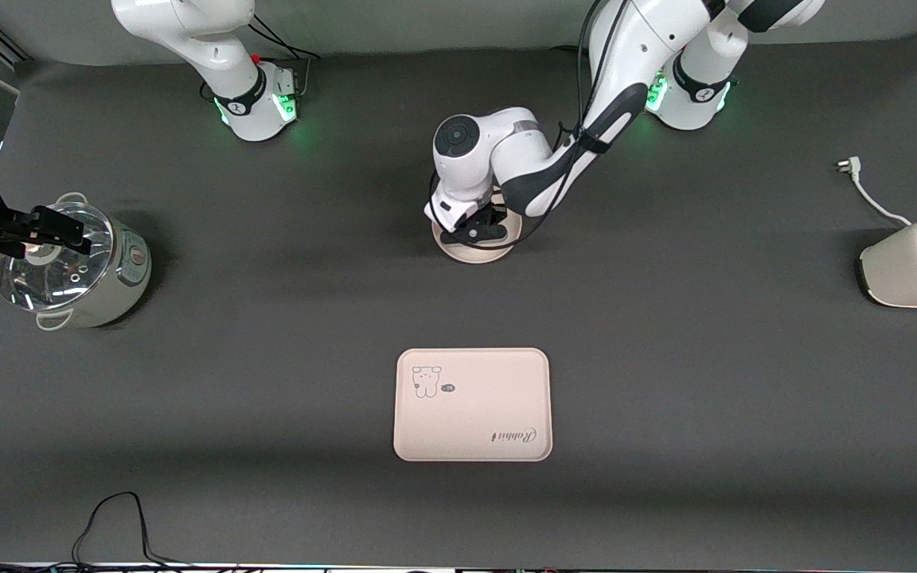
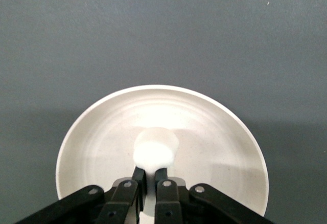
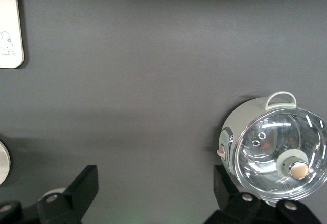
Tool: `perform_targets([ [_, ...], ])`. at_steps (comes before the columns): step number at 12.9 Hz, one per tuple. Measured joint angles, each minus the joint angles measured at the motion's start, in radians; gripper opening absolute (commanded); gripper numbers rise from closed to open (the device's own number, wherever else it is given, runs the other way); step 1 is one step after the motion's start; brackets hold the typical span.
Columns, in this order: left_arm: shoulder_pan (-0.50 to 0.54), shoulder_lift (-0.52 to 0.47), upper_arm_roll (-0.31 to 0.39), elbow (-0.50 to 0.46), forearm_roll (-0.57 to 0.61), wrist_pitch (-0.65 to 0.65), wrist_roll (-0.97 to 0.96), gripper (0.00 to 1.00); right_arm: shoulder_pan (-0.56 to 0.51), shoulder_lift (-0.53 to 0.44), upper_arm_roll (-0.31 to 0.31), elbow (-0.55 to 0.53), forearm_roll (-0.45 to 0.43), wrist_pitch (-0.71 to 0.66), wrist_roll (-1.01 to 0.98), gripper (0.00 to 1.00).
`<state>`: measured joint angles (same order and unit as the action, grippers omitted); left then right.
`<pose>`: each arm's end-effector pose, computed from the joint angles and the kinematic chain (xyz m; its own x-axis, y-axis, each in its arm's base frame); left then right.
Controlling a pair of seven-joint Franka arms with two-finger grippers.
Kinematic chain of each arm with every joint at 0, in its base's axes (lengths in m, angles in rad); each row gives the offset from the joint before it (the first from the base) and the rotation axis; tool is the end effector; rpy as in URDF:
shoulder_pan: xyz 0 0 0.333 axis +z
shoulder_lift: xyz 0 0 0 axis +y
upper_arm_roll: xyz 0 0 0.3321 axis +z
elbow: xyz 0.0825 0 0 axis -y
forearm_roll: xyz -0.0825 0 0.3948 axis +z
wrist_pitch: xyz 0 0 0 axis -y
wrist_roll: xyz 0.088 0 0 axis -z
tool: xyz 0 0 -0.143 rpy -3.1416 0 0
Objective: Place bun in plate and plate on tray
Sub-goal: 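Carry the bun with the left gripper over the cream plate and lower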
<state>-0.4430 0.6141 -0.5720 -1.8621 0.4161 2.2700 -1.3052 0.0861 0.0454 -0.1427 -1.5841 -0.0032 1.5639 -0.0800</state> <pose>0.3656 -0.5270 0.1925 0.9961 0.0762 -0.0439 0.0733 -0.9952 -0.0655 0.5739 -0.0314 0.5720 0.9976 0.0232 -0.0657 0.0236 -0.9997 0.0044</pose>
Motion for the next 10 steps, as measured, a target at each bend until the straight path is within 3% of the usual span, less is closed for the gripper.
perform_targets([
  [1, -0.004, 0.001, -0.001, 0.0, 0.008, 0.0, -0.004, 1.0, 0.0, 0.0, 0.0, 0.0, 0.0, 0.0, 0.0, 1.0],
  [10, -0.008, 0.003, -0.001, -0.011, 0.036, -0.003, -0.026, 1.0, 0.0, 0.0, 0.0, 0.0, 0.0, 0.0, 0.0, 1.0],
])
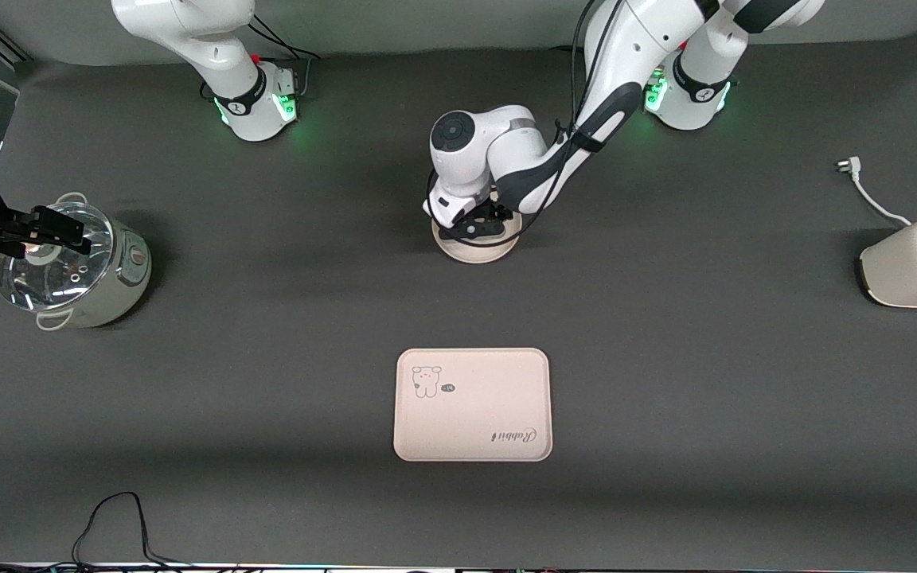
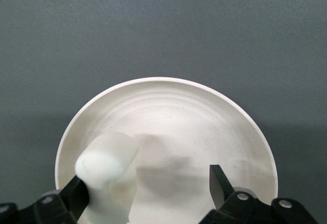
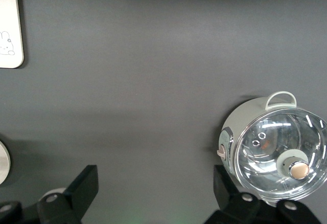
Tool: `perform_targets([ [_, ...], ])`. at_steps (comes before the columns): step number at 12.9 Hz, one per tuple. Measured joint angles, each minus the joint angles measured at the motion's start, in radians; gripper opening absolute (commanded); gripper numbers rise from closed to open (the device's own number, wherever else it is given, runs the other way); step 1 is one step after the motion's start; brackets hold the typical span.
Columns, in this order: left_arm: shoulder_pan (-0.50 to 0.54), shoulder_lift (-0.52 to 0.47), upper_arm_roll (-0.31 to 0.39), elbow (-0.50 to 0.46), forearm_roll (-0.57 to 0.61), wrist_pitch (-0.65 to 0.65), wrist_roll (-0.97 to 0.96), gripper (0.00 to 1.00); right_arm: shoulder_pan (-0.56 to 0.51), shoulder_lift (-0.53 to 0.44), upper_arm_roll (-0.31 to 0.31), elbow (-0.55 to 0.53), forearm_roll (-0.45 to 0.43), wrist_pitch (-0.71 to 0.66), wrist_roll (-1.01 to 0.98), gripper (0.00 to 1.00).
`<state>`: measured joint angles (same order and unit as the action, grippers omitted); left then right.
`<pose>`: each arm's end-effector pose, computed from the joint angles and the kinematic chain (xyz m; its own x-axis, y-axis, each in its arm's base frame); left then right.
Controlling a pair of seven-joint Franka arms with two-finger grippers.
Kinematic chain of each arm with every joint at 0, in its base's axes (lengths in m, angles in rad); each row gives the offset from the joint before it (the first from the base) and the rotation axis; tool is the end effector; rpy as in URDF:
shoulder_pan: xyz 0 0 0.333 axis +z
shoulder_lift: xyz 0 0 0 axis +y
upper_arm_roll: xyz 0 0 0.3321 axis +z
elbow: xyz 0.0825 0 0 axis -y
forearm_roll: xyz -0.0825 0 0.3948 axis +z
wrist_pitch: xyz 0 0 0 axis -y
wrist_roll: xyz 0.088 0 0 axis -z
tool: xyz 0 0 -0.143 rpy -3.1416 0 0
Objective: Place bun in plate and plate on tray
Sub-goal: 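Carry the bun with the left gripper over the cream plate and lower, then release the bun onto the plate and withdraw the left gripper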
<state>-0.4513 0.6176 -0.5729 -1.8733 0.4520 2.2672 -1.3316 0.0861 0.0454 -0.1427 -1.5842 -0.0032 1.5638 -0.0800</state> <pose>0.3583 -0.5264 0.1863 0.9975 0.0655 -0.0268 0.0630 -0.9944 -0.0854 0.5739 -0.0313 0.5720 0.9976 0.0232 -0.0659 0.0236 -0.9997 0.0044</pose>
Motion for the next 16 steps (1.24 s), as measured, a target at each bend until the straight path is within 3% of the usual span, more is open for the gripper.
perform_targets([
  [10, 0.017, 0.006, 0.002, 0.042, 0.006, 0.01, 0.033, 1.0, 0.0, 0.0, 0.0, 0.0, 0.0, 0.0, 0.0, 1.0],
  [13, 0.092, -0.081, 0.018, 0.082, -0.006, 0.002, 0.198, 1.0, 0.003, -0.001, 0.001, -0.006, 0.0, -0.007, 0.0, 1.0],
  [16, 0.178, -0.268, 0.082, 0.097, -0.187, -0.052, 0.425, 1.0, 0.042, -0.017, 0.006, -0.028, 0.011, -0.01, 0.005, 1.0],
])
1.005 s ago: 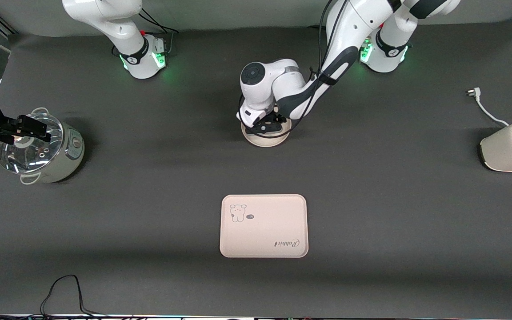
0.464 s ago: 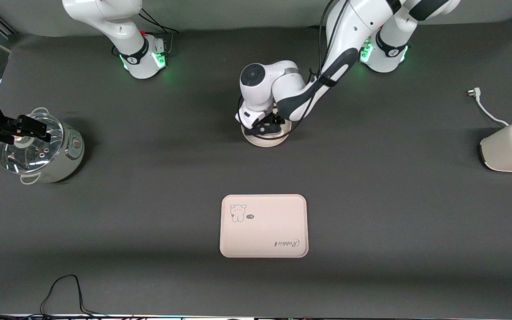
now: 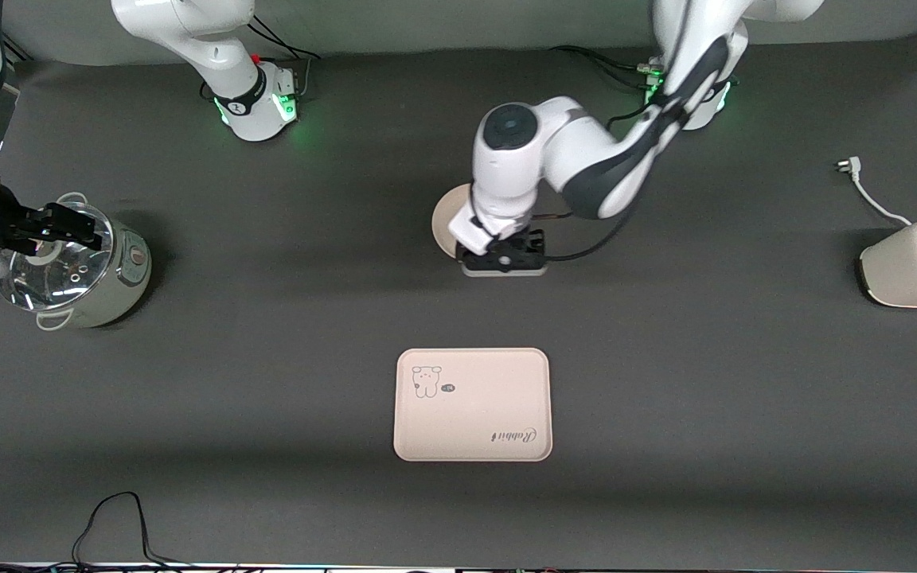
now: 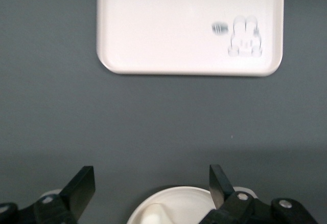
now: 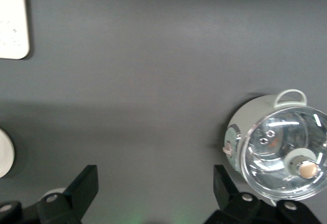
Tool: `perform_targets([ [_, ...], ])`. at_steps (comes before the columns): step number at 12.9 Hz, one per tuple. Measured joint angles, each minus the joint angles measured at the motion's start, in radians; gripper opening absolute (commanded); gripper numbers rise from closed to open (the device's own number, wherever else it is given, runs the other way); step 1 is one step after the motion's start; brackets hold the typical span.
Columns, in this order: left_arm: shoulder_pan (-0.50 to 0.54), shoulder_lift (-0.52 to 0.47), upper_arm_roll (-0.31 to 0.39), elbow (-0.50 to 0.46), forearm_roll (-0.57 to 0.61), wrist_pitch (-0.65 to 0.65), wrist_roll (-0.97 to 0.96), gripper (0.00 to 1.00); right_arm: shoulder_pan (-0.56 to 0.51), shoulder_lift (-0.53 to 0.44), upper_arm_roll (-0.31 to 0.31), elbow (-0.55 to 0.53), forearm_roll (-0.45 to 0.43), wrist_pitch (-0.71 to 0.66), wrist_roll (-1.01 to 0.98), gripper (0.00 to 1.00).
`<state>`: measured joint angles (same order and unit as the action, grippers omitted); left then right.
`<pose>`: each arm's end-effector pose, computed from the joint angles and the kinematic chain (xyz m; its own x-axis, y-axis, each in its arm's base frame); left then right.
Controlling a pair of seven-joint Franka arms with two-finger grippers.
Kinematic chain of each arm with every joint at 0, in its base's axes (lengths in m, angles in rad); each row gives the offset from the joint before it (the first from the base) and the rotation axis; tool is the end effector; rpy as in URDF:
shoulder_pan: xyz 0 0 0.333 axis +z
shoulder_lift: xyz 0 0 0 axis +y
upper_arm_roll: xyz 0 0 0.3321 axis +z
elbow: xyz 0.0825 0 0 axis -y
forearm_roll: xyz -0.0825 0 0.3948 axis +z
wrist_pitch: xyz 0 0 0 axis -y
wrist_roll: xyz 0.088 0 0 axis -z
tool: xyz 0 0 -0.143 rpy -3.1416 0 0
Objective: Place bun in plate and plate on tray
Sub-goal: 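Release the bun onto the plate and withdraw the left gripper, then reach the right gripper to the plate rim and grip it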
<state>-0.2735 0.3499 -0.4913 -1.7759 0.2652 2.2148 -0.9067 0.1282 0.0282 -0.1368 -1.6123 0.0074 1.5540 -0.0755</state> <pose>0.5107 -0.4356 0.3688 0.9900 0.0367 0.1362 0.0284 -0.9977 0.0623 0.5667 -0.0029 0.5675 0.9941 0.0667 -0.0856 0.0661 -0.9978 -0.0100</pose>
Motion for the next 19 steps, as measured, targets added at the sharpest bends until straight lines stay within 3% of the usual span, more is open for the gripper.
perform_targets([
  [4, 0.088, -0.218, 0.238, 0.038, -0.237, -0.257, 0.441, 1.0, 0.228, -0.028, 0.005, -0.033, 0.023, 0.004, 0.249, 1.0],
  [6, 0.112, -0.248, 0.375, 0.105, -0.292, -0.393, 0.642, 1.0, 0.384, -0.029, 0.009, -0.042, 0.03, 0.024, 0.441, 1.0],
  [8, 0.122, -0.25, 0.466, 0.169, -0.3, -0.526, 0.774, 1.0, 0.556, -0.021, 0.012, -0.056, 0.031, 0.065, 0.639, 1.0],
  [11, 0.132, -0.273, 0.522, 0.188, -0.3, -0.593, 0.805, 1.0, 0.775, 0.009, 0.013, -0.071, 0.032, 0.138, 0.875, 1.0],
  [13, 0.134, -0.275, 0.549, 0.187, -0.3, -0.596, 0.831, 1.0, 0.866, 0.038, 0.013, -0.075, 0.031, 0.179, 0.959, 1.0],
  [16, 0.134, -0.275, 0.552, 0.18, -0.297, -0.597, 0.843, 1.0, 0.885, 0.062, 0.007, -0.099, 0.05, 0.238, 0.922, 1.0],
  [19, 0.134, -0.275, 0.553, 0.175, -0.253, -0.596, 0.845, 1.0, 0.866, 0.053, -0.016, -0.266, 0.082, 0.444, 0.842, 1.0],
])
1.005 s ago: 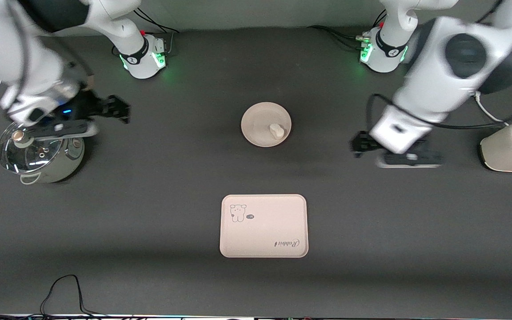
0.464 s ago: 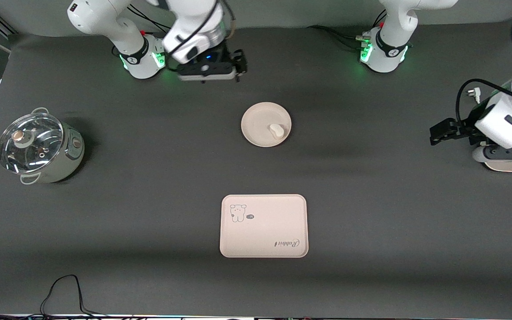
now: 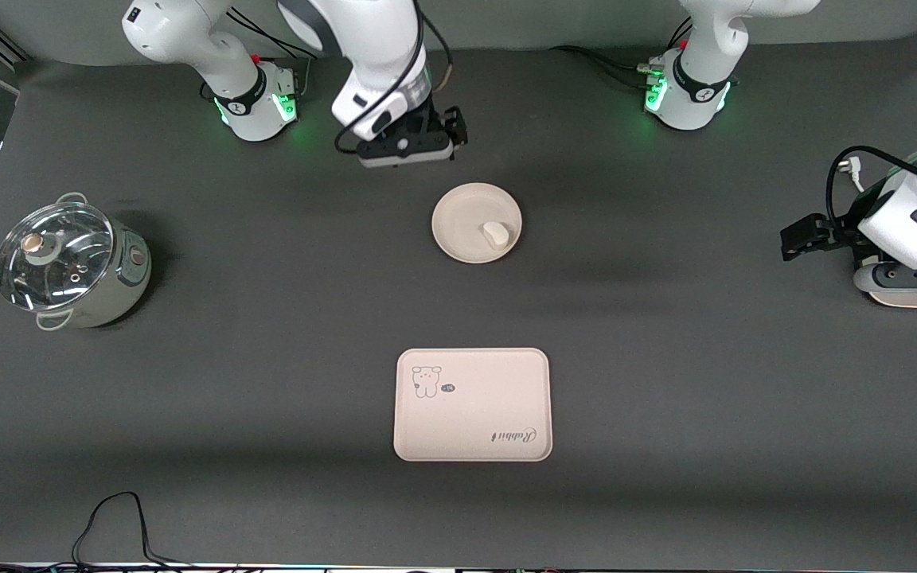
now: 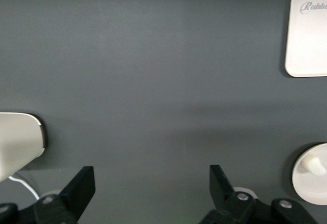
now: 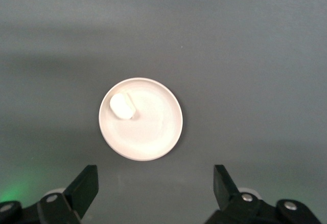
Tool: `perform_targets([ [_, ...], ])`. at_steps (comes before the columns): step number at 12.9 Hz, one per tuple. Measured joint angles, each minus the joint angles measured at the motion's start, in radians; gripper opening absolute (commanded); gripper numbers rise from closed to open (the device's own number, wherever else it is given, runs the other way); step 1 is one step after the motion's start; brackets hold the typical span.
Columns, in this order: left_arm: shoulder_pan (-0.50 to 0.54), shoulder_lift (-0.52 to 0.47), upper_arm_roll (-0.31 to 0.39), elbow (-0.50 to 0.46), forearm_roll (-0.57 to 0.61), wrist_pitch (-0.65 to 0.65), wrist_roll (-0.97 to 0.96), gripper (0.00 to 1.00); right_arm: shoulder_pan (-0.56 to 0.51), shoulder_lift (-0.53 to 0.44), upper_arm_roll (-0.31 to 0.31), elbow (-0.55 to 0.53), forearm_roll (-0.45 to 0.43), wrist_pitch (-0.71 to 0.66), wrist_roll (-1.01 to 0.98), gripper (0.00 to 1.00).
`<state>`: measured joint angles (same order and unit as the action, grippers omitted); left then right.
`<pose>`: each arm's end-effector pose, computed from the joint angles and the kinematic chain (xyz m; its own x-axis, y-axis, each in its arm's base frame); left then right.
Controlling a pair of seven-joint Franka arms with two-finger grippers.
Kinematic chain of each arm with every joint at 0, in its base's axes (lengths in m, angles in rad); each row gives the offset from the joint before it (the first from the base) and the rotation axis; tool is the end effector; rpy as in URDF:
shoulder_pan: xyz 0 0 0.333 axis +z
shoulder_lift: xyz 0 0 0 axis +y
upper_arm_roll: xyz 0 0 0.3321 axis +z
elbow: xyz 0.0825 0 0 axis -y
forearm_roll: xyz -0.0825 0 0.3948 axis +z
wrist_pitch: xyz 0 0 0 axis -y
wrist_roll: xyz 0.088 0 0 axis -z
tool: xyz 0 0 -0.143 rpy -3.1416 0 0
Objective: Place bun in plate and plate on tray
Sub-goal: 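Reach the right gripper to the plate rim and grip it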
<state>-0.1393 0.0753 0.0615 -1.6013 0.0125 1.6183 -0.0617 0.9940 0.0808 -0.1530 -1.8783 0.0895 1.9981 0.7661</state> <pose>0.5863 -0.0451 0.5505 0.9982 -0.0165 -0.0570 -0.0177 -0.9996 -0.0206 0.3920 0.4533 0.4456 0.9989 0.0410 -0.0209 0.0392 -0.9962 -0.0777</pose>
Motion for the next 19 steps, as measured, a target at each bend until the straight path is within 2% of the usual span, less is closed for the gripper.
perform_targets([
  [5, 0.0, 0.003, -0.001, 0.003, 0.009, 0.0, 0.003, 1.0, -0.001, -0.002, 0.0, -0.367, 0.005, 0.509, -0.023, 1.0],
  [9, 0.0, 0.006, 0.002, 0.003, 0.011, 0.0, 0.008, 1.0, -0.001, 0.043, 0.001, -0.54, 0.012, 0.804, -0.023, 1.0],
  [11, 0.001, 0.007, 0.002, 0.003, 0.011, 0.002, 0.008, 1.0, 0.002, 0.122, 0.008, -0.575, 0.069, 0.935, -0.024, 1.0],
  [13, 0.001, 0.007, 0.003, 0.003, 0.011, 0.002, 0.008, 1.0, 0.013, 0.203, 0.029, -0.575, 0.116, 0.999, -0.025, 1.0],
  [15, 0.002, 0.007, 0.003, 0.003, 0.011, 0.002, 0.008, 1.0, 0.018, 0.248, 0.057, -0.571, 0.13, 1.022, -0.025, 1.0],
  [19, 0.019, 0.008, 0.004, 0.003, 0.01, 0.002, 0.009, 1.0, 0.019, 0.268, 0.094, -0.568, 0.164, 1.028, -0.025, 0.98],
])
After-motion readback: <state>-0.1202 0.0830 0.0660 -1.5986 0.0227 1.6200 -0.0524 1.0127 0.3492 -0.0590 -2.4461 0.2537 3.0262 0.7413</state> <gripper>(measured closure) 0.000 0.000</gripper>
